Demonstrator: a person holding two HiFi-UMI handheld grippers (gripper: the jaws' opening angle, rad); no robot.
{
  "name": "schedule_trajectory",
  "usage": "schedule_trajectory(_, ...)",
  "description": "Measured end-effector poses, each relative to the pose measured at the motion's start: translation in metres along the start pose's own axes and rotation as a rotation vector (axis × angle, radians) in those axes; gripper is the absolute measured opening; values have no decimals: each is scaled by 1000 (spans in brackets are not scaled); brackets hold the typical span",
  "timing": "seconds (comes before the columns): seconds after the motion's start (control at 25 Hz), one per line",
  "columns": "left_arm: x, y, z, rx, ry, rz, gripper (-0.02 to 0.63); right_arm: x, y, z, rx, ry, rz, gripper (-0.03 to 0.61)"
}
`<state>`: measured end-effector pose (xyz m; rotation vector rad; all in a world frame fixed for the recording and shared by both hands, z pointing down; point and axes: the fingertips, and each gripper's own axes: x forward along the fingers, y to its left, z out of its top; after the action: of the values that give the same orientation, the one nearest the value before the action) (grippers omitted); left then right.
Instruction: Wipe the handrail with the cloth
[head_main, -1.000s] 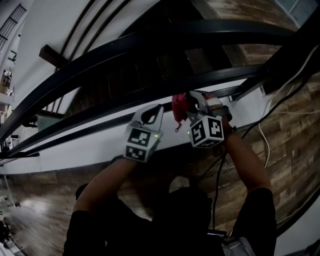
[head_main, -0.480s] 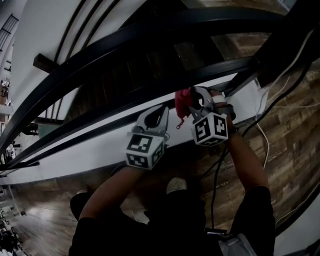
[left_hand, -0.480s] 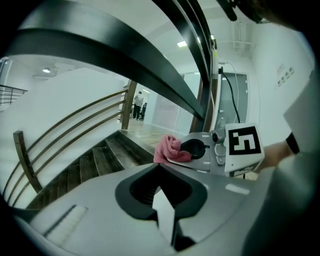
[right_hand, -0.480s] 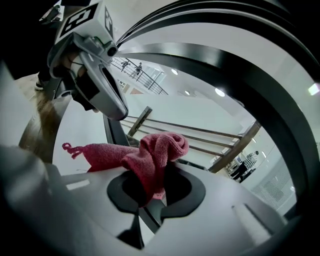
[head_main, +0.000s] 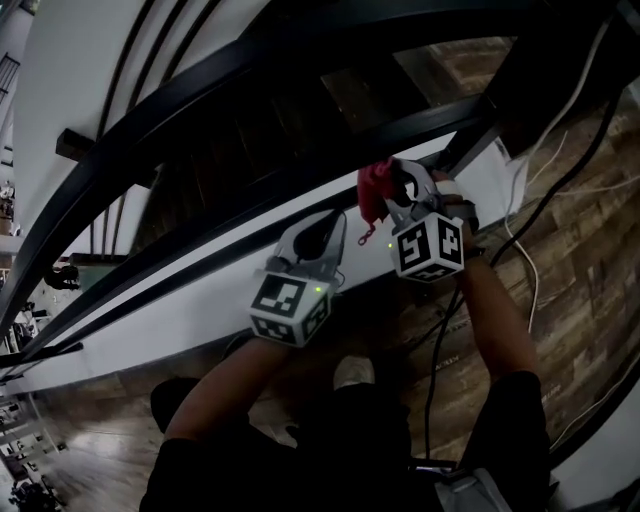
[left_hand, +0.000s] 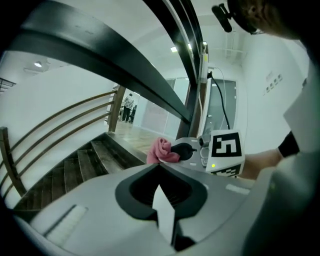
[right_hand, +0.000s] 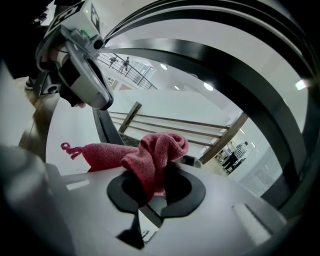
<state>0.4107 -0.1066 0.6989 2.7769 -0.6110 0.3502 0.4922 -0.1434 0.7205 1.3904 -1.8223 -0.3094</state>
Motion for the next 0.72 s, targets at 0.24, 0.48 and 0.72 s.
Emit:
schedule_trajectory(0.24,11,-12,19,-70,-68,-96,-2,-4,-19,-20,41,32,-41,46)
schedule_trajectory(0.48,22,-17,22,-108,-88,-171,-2,-8,-33,-33,70,56,-82,46)
schedule_trajectory(0.72,36,-27,20,-128,-73,-216,-2,-10,-40,-40,87,60,-105,46)
